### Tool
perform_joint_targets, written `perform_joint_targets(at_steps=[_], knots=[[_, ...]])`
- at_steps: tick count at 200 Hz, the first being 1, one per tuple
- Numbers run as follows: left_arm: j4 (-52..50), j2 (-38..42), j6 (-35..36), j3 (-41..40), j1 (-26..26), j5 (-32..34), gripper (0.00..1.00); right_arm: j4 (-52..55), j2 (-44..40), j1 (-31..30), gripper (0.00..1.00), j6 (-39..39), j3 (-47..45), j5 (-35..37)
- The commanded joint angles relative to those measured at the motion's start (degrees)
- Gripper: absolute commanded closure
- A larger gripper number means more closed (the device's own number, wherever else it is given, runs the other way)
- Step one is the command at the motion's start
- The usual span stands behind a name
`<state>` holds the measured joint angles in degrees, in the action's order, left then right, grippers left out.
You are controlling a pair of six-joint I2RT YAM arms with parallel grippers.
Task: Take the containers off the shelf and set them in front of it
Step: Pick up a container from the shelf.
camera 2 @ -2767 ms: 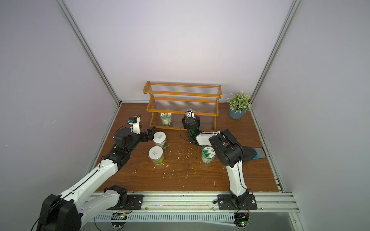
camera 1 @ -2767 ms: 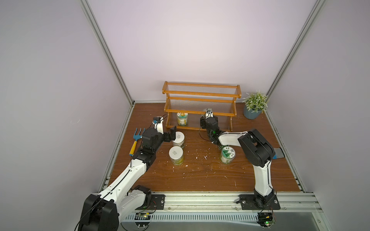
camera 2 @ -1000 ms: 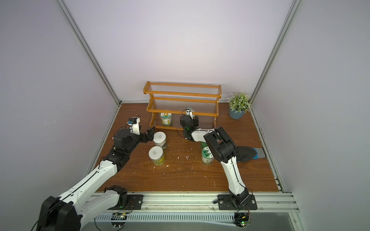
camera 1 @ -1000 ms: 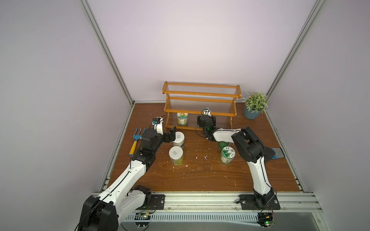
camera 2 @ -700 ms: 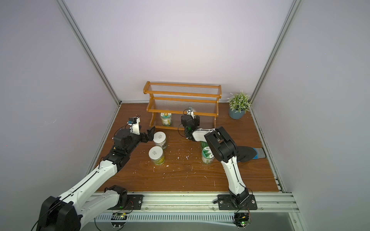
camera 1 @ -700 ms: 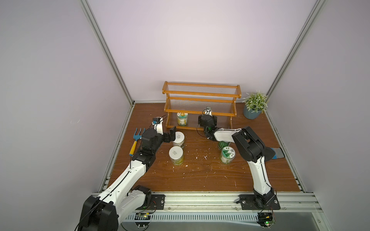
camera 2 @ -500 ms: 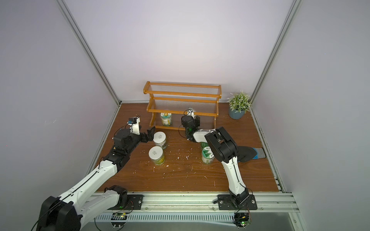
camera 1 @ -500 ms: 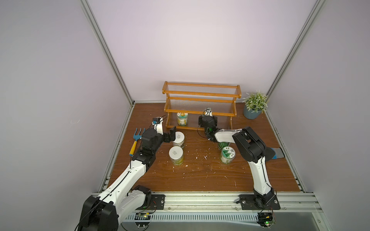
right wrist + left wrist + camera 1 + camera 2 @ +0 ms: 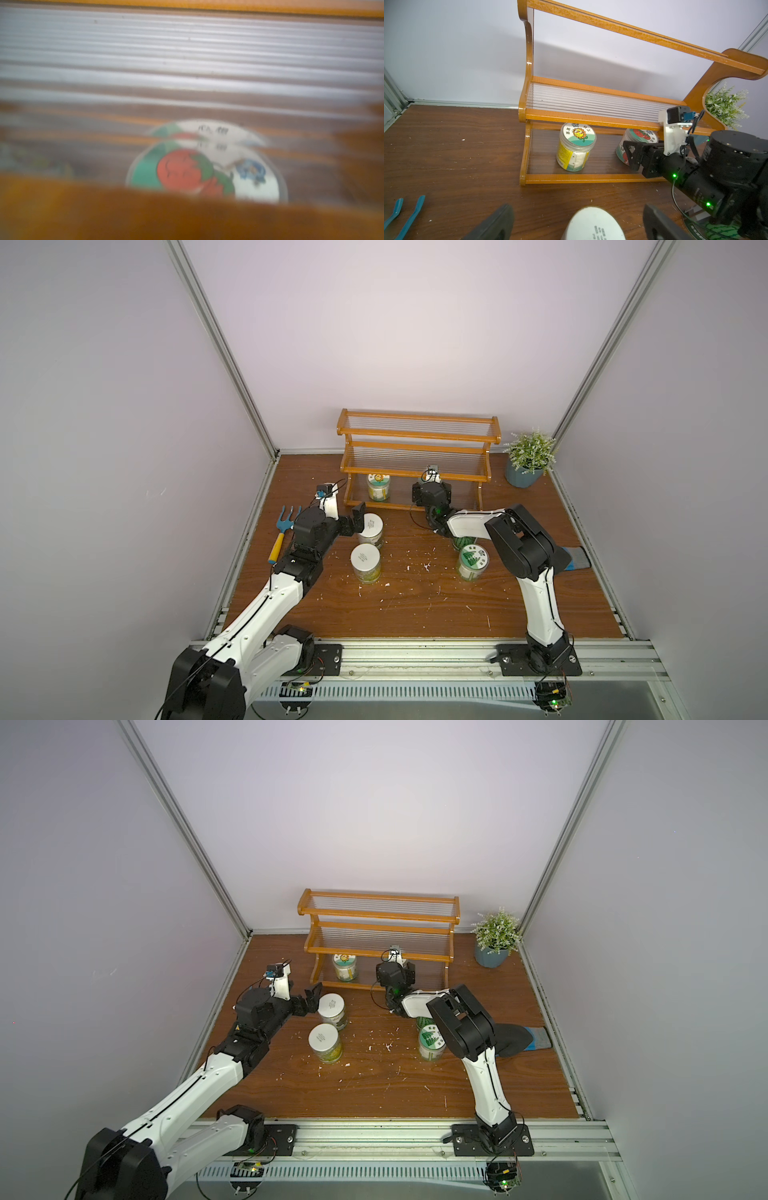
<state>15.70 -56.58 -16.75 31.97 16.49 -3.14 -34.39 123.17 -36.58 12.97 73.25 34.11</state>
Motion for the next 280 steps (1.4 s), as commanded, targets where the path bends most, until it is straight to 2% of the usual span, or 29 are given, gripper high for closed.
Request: perform_joint_targets(at_steps=[1, 34, 172, 216, 280], knots=[[1.3, 0.9, 0.0, -0.5, -0.8, 0.5, 0.0, -2.8, -5.4, -0.7, 0.67, -0.7, -0.6, -0.2], [1.3, 1.0, -0.1, -0.5, -0.7, 0.4, 0.0, -1.7, -7.4, -0.8, 0.73, -0.2, -1.1, -1.0], [1.5, 1.5, -0.6, -0.7, -0.8, 0.2, 0.0, 4.0, -14.3, -4.0, 0.74, 3.6, -5.5, -1.3], [1.5, 1.6, -0.7, -0.7, -0.7, 0.1, 0.0, 4.6, -18.7, -7.3, 0.75, 4.3, -10.6, -0.1], [1.7, 1.7, -0.8, -0.7, -0.8, -0.5, 0.0, 6.7, -29.5, -12.9, 0.75, 5.5, -20.5, 0.2]])
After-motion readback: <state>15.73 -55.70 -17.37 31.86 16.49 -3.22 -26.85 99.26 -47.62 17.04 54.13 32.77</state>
